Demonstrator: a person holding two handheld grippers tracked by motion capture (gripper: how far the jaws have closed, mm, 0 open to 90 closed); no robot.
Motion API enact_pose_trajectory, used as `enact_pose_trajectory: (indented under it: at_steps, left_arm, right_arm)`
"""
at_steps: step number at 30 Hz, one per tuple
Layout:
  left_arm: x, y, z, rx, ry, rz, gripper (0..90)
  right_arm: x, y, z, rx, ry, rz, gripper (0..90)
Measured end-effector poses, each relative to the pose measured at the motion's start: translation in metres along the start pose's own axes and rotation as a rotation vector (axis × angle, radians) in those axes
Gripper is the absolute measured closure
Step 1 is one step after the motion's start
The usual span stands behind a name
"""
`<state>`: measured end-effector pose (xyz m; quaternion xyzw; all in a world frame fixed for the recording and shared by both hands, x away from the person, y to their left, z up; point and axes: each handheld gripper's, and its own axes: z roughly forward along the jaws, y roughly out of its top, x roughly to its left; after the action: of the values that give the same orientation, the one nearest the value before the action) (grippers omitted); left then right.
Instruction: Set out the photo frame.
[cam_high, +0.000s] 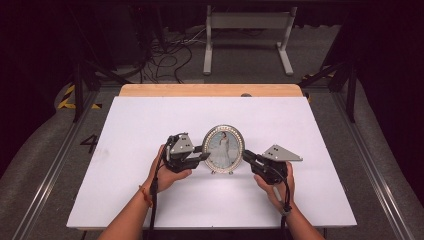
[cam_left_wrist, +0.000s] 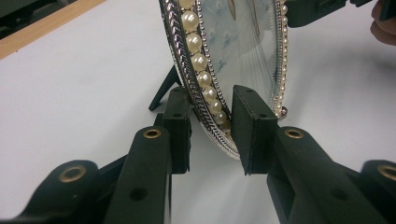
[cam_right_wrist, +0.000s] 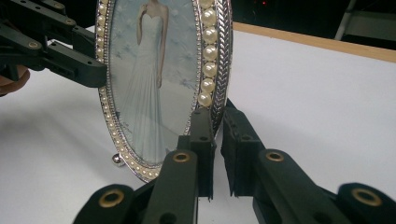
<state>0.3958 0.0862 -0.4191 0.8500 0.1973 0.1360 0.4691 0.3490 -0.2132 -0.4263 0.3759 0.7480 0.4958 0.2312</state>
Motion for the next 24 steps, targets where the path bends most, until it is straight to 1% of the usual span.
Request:
enact_pose_trajectory:
  at_steps: [6,7,8,9,11,13,16,18,20,24]
  left_arm:
    - [-0.001,0.0,0.0,0.0,0.003,0.001,69.3]
    - [-0.001,0.0,0.0,0.0,0.006,0.001,69.2]
    - [-0.002,0.001,0.0,0.006,0.014,0.01,69.0]
    - [-0.002,0.001,0.0,0.006,0.014,0.01,68.9]
    - [-0.003,0.001,-0.001,0.008,0.017,0.008,68.5]
    - [-0.003,0.001,-0.001,0.005,0.023,0.005,66.3]
    - [-0.004,0.002,-0.004,0.005,0.03,0.014,65.4]
    - [-0.005,0.001,-0.005,0.003,0.028,0.011,65.1]
    - [-0.006,0.001,-0.007,0.006,0.036,0.021,65.1]
    - [-0.007,0.001,-0.011,0.014,0.041,0.027,64.9]
  right_arm:
    - [0.001,0.001,-0.001,0.02,-0.005,-0.023,84.2]
    - [0.001,0.001,-0.001,0.023,-0.007,-0.033,84.1]
    - [0.002,0.002,-0.001,0.028,-0.016,-0.06,83.9]
    - [0.002,0.002,-0.001,0.028,-0.016,-0.06,83.9]
    - [0.004,0.003,-0.001,0.039,-0.027,-0.095,83.7]
    - [0.005,0.003,-0.002,0.044,-0.035,-0.118,83.7]
    - [0.004,0.003,-0.004,0.058,-0.03,-0.129,84.1]
    - [0.003,0.002,-0.005,0.062,-0.027,-0.131,84.1]
    - [0.003,0.001,-0.007,0.07,-0.024,-0.13,84.1]
    - [0.001,0.002,-0.012,0.07,-0.023,-0.126,82.8]
